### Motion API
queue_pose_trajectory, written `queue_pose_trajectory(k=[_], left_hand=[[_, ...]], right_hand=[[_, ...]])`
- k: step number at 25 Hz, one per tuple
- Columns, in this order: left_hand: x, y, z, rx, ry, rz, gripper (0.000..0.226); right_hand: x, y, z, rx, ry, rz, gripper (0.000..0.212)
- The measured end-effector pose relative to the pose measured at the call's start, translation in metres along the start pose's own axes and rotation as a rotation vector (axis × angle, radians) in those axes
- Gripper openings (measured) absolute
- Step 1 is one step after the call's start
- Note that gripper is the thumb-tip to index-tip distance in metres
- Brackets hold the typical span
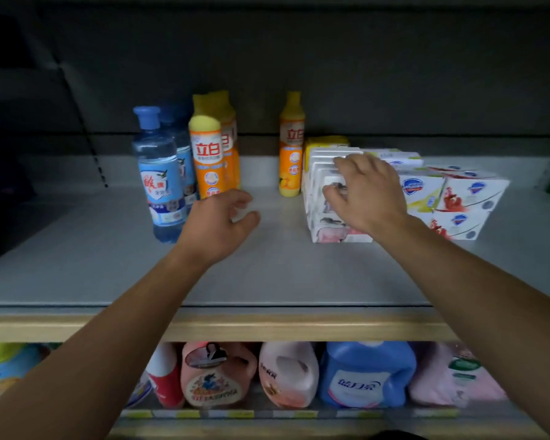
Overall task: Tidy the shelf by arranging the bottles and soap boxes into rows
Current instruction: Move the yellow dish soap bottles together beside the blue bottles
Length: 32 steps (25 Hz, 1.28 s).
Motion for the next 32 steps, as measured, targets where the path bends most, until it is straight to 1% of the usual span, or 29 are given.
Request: queue_pose_trajectory(k=[2,6,11,15,17,19,24,28,30,32], left_hand=[[-0.004,-0.014,0.019,0.013,-0.019,-0.021,0.031],[-0.002,-0.041,0.078,0.003,0.015,-0.085,0.036],[0.012,-0.081,0.163,-0.069,0.169,-0.139,0.052],[0.034,-0.118,0.204,-0.126,0.334,-0.166,0.055],[0.046,-0.135,0.214,-0.129,0.367,-0.231,0.055],[0.053,-0.151,0.217,-0.123,0.353,-0.286,0.056],[0.059,-0.168,0.211,-0.087,0.297,-0.252,0.054],[0.053,-0.149,0.180,-0.018,0.260,-0.322,0.050],[0.041,-0.131,0.152,0.010,0.248,-0.353,0.054],[0.027,-0.109,0.118,0.025,0.219,-0.380,0.052]], right_hand=[[-0.001,-0.013,0.000,-0.003,0.021,-0.019,0.052],[-0.005,-0.018,0.000,-0.101,0.003,0.020,0.049],[-0.007,-0.020,0.000,-0.114,-0.007,0.041,0.050],[-0.009,-0.019,0.001,-0.131,-0.027,0.068,0.050],[-0.009,-0.020,0.001,-0.142,-0.034,0.077,0.050],[-0.009,-0.021,0.002,-0.150,-0.042,0.084,0.050],[-0.009,-0.023,0.003,-0.142,-0.041,0.078,0.051],[-0.009,-0.024,0.005,-0.099,-0.030,0.047,0.050],[-0.009,-0.022,0.005,-0.063,-0.026,0.034,0.050],[-0.008,-0.020,0.004,-0.032,-0.023,0.022,0.050]])
Point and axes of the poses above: each hand's wrist, its own z-axis towards the middle knuckle, its own y-axis out of the back of the hand, x = y × z, the point moved 6 cm from there along z, towards the middle knuckle, and after that the axes turned 8 degrees about -y, right-handed, at the moved point
